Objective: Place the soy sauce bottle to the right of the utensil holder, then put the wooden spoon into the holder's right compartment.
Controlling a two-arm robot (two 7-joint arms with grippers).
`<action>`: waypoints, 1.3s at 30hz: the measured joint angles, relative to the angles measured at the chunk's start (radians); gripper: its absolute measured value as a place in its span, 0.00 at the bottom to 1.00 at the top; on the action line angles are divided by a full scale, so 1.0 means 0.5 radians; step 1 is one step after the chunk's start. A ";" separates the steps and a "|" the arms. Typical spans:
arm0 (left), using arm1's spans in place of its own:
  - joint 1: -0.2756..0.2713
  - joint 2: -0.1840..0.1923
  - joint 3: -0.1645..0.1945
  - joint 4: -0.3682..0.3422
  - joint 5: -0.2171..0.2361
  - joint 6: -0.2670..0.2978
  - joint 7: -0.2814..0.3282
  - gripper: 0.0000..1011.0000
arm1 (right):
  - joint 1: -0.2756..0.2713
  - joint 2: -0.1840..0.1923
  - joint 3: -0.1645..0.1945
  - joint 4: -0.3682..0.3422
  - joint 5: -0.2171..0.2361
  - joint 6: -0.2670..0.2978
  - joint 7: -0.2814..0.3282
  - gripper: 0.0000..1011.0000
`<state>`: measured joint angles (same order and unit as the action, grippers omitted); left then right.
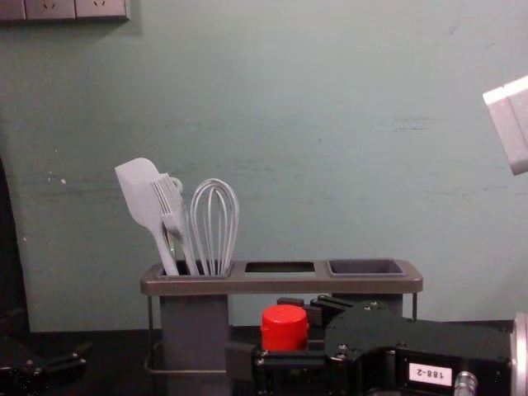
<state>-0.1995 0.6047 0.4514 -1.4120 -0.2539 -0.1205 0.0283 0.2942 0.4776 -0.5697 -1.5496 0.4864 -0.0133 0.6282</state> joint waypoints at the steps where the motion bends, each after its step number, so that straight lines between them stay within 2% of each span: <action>1: 0.000 0.000 0.000 0.000 0.000 0.000 0.000 0.99 | 0.000 0.000 0.000 0.000 0.000 0.000 0.000 0.99; 6: 0.000 0.000 0.000 0.000 0.000 0.000 0.000 0.99 | 0.000 0.001 0.000 0.000 0.000 0.000 0.000 0.98; 12: 0.000 0.000 0.000 0.000 0.000 0.000 0.000 0.99 | 0.000 0.002 0.001 0.000 0.000 -0.001 -0.001 0.88; 13: 0.000 0.000 0.000 0.000 0.000 0.000 0.000 0.99 | 0.000 0.002 0.001 -0.001 0.000 -0.001 -0.001 0.83; 16: 0.000 0.000 0.000 0.000 0.000 0.000 0.000 0.99 | 0.000 0.002 0.002 -0.001 0.000 -0.001 -0.001 0.78; 20: 0.000 0.000 0.000 0.000 0.000 0.000 0.000 0.99 | 0.000 0.003 0.002 -0.002 0.000 -0.001 -0.001 0.63; 21: 0.000 0.000 0.000 0.000 0.000 0.000 0.000 0.99 | 0.000 0.003 0.003 -0.002 0.000 -0.001 -0.001 0.62; 28: 0.000 0.000 0.000 0.000 0.000 0.000 0.000 0.99 | 0.000 0.003 0.003 -0.002 0.000 -0.001 -0.001 0.39; 39: 0.000 0.000 0.000 0.000 0.000 0.000 0.000 0.99 | 0.000 0.003 0.003 -0.002 0.000 -0.001 -0.001 0.38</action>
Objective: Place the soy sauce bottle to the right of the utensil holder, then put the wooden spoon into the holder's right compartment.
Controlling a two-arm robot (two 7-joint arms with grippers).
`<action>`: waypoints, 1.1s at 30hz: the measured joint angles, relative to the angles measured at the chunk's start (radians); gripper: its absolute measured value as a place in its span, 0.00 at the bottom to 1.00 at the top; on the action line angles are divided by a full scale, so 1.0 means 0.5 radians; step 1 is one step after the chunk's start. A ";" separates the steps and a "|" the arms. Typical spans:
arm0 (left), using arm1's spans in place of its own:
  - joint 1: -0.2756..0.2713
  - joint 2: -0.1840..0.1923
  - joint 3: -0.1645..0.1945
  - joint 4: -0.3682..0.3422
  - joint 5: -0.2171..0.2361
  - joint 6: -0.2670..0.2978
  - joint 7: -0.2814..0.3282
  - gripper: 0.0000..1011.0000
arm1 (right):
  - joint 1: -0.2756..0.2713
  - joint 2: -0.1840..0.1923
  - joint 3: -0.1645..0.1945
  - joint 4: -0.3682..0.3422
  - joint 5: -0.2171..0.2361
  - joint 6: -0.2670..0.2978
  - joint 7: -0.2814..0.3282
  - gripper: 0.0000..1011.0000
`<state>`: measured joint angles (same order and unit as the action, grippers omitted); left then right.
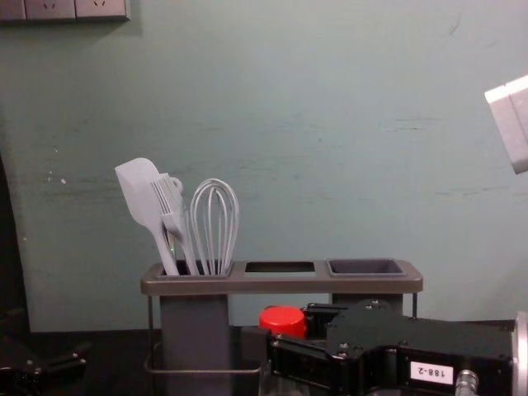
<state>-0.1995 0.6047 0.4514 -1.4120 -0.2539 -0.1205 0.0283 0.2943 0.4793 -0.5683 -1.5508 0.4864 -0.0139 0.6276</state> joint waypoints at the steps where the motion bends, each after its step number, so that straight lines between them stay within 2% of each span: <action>1: 0.000 0.000 0.000 0.000 0.000 0.000 0.000 0.99 | 0.000 0.000 0.000 0.000 0.000 0.000 0.000 0.38; 11: 0.000 0.000 0.000 0.000 0.000 0.000 0.000 0.99 | -0.058 0.062 0.057 -0.129 0.072 -0.003 -0.006 0.38; 18: 0.000 0.000 0.000 0.000 0.000 0.000 0.000 0.99 | -0.177 0.175 0.153 -0.319 0.147 0.020 -0.064 0.38; 21: 0.000 0.000 0.000 0.000 0.000 0.000 0.000 0.99 | -0.265 0.242 0.218 -0.409 0.181 0.018 -0.106 0.38; 22: 0.000 0.000 0.000 0.000 0.000 0.000 0.000 0.99 | -0.321 0.280 0.260 -0.454 0.197 0.011 -0.133 0.38; 23: 0.000 0.000 0.000 0.000 0.000 0.000 0.000 0.99 | -0.321 0.280 0.260 -0.454 0.197 0.011 -0.133 0.38; 24: 0.000 0.000 0.000 0.000 0.000 0.000 0.000 0.99 | -0.405 0.331 0.322 -0.507 0.220 -0.005 -0.166 0.38; 27: 0.000 0.000 0.000 0.000 0.000 0.000 0.000 0.99 | -0.484 0.376 0.385 -0.549 0.238 -0.021 -0.197 0.38; 28: 0.000 0.000 0.000 0.000 0.000 0.000 0.000 0.99 | -0.538 0.407 0.431 -0.570 0.248 -0.033 -0.217 0.38; 32: 0.000 0.000 0.000 0.000 0.000 0.000 0.000 0.99 | -0.631 0.460 0.526 -0.602 0.256 -0.060 -0.248 0.38; 33: 0.000 0.000 0.000 0.000 0.000 0.000 0.000 0.99 | -0.671 0.481 0.572 -0.614 0.260 -0.071 -0.261 0.38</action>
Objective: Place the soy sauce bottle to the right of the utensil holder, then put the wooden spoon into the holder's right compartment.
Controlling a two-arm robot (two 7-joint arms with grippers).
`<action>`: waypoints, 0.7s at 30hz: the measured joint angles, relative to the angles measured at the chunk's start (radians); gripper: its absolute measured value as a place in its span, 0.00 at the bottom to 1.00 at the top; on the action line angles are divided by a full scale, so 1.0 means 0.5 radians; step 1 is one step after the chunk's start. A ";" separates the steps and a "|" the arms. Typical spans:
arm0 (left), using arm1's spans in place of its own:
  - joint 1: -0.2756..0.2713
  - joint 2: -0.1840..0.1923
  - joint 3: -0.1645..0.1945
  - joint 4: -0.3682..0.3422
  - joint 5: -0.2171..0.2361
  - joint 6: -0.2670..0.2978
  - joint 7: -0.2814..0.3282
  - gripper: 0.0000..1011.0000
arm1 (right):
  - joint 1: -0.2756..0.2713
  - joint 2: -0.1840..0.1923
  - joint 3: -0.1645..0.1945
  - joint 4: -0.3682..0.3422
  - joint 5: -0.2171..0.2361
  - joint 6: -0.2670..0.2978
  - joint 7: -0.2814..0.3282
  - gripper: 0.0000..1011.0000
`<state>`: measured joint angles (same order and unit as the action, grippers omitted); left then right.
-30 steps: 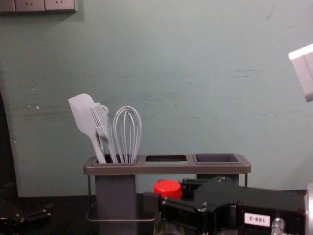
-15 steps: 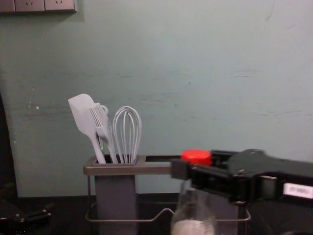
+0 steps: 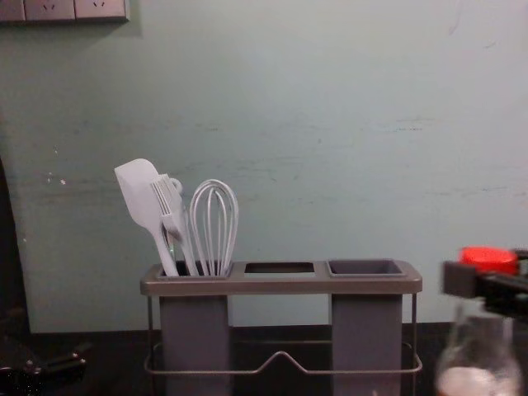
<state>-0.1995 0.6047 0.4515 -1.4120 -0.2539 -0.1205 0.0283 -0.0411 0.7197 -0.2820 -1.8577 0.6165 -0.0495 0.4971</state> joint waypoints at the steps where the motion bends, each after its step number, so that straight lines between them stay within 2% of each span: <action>1: 0.000 0.000 0.000 0.000 0.000 0.000 0.000 0.99 | -0.018 0.009 0.022 -0.006 0.002 -0.006 -0.004 0.38; 5: 0.000 0.000 0.000 0.000 0.000 0.000 0.000 0.99 | -0.099 0.045 0.134 -0.016 0.006 -0.029 -0.032 0.38; 10: 0.000 0.000 0.000 0.000 0.000 0.000 0.000 0.99 | -0.121 0.043 0.208 0.033 0.007 -0.034 -0.044 0.38; 16: 0.000 0.000 0.000 0.000 0.000 0.000 0.000 0.99 | -0.072 0.012 0.229 0.122 -0.008 -0.012 -0.043 0.38; 21: 0.000 0.000 0.000 0.000 0.000 0.000 0.000 0.99 | 0.038 -0.030 0.219 0.233 -0.036 0.021 -0.025 0.38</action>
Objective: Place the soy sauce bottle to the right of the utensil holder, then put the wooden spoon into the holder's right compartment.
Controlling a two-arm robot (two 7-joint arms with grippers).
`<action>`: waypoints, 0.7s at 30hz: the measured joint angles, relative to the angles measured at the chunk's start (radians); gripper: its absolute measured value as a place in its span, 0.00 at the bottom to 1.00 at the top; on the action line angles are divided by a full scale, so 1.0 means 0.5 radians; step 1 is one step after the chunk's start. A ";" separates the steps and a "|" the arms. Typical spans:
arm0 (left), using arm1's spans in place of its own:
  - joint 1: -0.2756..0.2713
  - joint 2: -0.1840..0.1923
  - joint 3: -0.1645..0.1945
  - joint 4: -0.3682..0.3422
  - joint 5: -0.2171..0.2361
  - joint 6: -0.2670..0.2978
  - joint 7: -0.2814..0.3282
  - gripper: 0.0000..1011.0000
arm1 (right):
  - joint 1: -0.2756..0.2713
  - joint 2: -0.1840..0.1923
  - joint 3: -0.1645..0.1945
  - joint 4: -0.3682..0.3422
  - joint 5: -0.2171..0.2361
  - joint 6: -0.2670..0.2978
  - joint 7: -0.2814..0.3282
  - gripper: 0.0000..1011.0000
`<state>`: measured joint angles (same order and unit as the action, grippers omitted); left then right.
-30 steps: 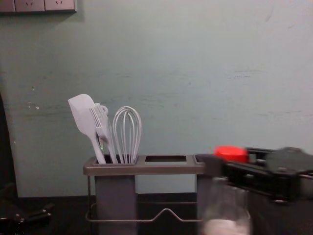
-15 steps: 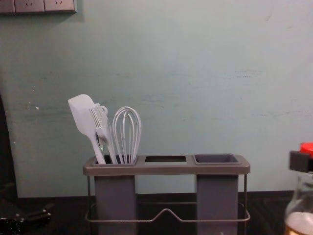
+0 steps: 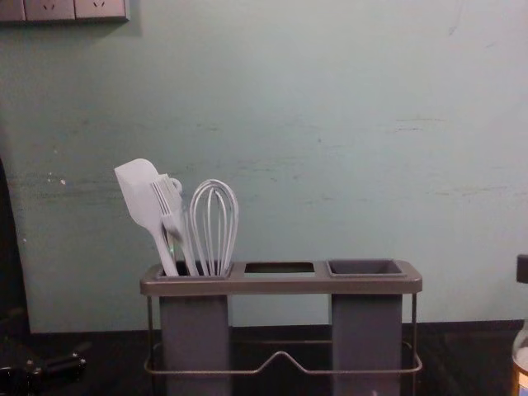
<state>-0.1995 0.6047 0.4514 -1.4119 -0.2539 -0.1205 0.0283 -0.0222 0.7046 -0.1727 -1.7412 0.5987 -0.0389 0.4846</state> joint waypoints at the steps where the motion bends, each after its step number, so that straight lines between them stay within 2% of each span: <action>1: 0.000 0.000 0.000 0.000 0.000 0.000 0.000 0.99 | 0.017 -0.007 -0.005 0.016 -0.004 0.005 0.006 0.38; 12: 0.000 0.000 0.000 0.000 0.000 0.000 0.000 0.99 | 0.327 -0.149 -0.116 0.313 -0.024 0.036 0.072 0.38; 21: 0.000 0.000 0.000 0.000 0.000 0.000 0.000 0.99 | 0.490 -0.220 -0.186 0.460 -0.079 0.048 0.083 0.38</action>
<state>-0.1995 0.6047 0.4514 -1.4120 -0.2539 -0.1205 0.0283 0.2230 0.5944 -0.2656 -1.5113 0.5595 -0.0147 0.5262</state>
